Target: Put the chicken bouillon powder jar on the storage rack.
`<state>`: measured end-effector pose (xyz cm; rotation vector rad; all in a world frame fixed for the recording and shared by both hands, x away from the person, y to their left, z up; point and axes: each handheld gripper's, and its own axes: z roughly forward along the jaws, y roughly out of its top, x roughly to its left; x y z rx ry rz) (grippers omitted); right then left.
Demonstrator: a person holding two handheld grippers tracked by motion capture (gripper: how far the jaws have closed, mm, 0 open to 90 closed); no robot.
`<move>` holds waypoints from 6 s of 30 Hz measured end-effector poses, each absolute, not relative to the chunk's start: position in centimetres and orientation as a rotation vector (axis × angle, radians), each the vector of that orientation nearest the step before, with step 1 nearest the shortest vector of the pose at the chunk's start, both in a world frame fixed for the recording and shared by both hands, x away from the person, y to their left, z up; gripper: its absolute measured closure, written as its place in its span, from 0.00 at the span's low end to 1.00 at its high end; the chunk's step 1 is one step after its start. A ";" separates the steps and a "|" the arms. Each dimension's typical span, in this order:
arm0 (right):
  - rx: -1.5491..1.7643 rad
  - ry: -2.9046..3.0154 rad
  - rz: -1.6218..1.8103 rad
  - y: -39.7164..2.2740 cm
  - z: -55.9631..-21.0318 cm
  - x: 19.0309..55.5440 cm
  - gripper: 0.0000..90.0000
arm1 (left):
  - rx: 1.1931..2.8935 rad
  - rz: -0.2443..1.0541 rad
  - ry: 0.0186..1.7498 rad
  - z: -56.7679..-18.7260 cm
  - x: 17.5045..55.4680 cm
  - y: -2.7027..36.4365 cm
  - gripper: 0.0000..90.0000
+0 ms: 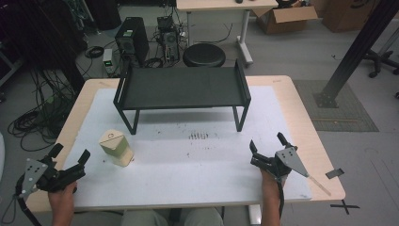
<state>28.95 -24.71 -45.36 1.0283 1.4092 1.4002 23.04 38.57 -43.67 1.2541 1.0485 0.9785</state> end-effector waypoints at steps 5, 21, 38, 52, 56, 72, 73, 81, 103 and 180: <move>1.027 1.409 1.399 -24.7 -45.4 28.9 0.00 | 1.271 0.963 1.025 -42.9 22.6 38.3 0.00; 1.023 1.409 1.399 -24.7 -45.4 28.9 0.00 | 1.351 0.873 0.956 -42.1 22.5 35.6 0.00; 1.023 1.411 1.398 -24.7 -45.4 28.9 0.00 | 1.418 0.859 0.977 -43.0 23.3 32.5 0.00; 1.023 1.411 1.399 -24.7 -45.4 28.9 0.00 | 1.456 0.860 0.997 -43.5 23.8 31.3 0.00; 1.023 1.412 1.399 -24.7 -45.4 28.9 0.00 | 1.487 0.858 1.008 -43.6 24.4 30.8 0.00; 1.024 1.411 1.402 -24.7 -45.4 28.9 0.00 | 1.568 0.844 1.083 -44.2 26.1 30.0 0.00; 1.024 1.411 1.402 -24.7 -45.4 28.9 0.00 | 1.568 0.844 1.083 -44.2 26.1 30.0 0.00; 1.023 1.409 1.403 -24.7 -45.4 28.9 0.00 | 1.614 0.822 1.115 -44.1 27.0 29.4 0.02; 1.022 1.406 1.408 -24.7 -45.4 28.9 0.00 | 1.616 0.791 1.138 -44.4 27.5 29.2 0.24; 1.028 1.409 1.408 -24.8 -45.4 28.9 0.00 | 1.513 0.812 0.903 -30.6 28.2 25.5 0.33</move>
